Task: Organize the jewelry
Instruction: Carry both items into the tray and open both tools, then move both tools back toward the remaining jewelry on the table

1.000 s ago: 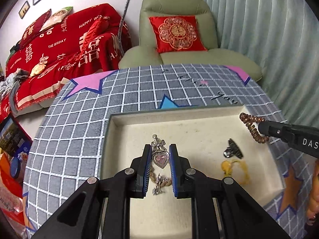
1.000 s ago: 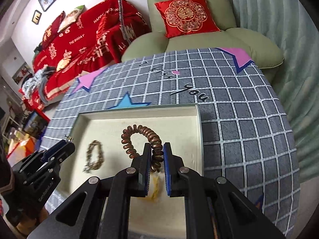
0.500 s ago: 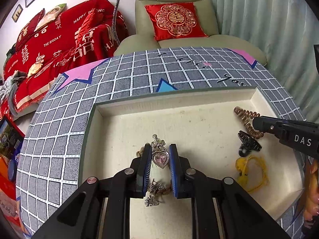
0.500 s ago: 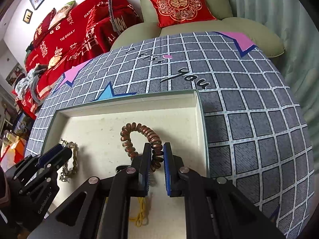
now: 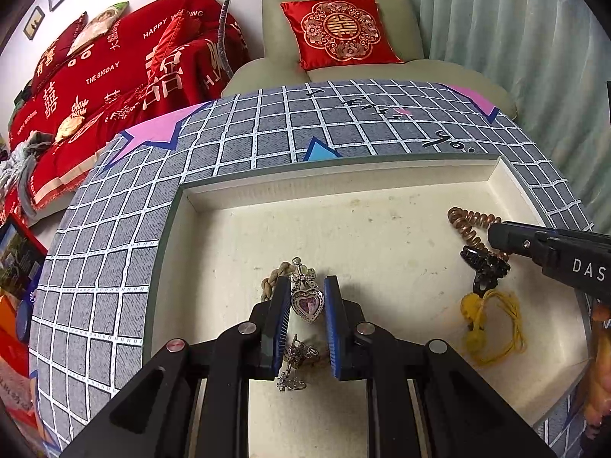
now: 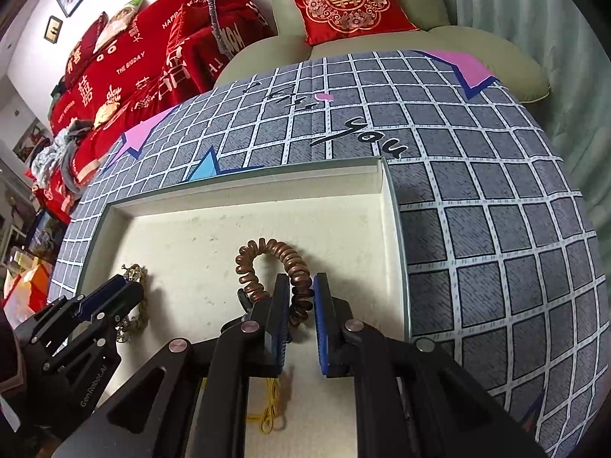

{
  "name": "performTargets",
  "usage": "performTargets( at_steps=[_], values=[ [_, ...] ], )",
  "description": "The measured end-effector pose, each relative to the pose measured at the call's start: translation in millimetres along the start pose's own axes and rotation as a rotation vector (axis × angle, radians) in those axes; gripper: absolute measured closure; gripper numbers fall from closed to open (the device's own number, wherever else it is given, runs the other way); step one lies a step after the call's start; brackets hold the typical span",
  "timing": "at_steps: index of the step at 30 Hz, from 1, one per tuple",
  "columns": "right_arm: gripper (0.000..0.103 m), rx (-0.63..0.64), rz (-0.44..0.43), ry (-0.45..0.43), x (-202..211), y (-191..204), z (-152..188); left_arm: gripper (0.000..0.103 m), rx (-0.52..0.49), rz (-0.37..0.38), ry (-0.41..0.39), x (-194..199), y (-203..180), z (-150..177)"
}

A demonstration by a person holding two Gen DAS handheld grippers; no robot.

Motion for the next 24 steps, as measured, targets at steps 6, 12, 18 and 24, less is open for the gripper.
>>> performTargets(
  at_steps=[6,12,18,24],
  values=[
    [0.048,-0.044,-0.052,-0.019,12.0,-3.1,-0.5,0.076,0.019,-0.012,-0.004,4.0,4.2,1.0],
    [0.044,-0.083,-0.107,-0.054,32.7,-2.5,-4.6,0.076,0.041,-0.006,-0.017,12.2,6.9,-1.2],
    [0.040,-0.103,-0.136,-0.067,50.3,-3.8,-1.1,0.000,0.039,-0.017,-0.063,27.5,6.6,-6.2],
    [0.034,-0.094,-0.145,-0.060,58.6,-2.8,6.5,0.000,0.026,-0.027,-0.125,47.4,4.6,-12.2]
  ],
)
Point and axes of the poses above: each gripper's, at about its wrist camera, not at the fingertips, and x roughly against the way its jaws point, y to its left, z to its underside, the point moved 6 cm from there along -x, roughly the way its jaws point, and after that the axes turned 9 degrees about z, right-handed, at the moved point
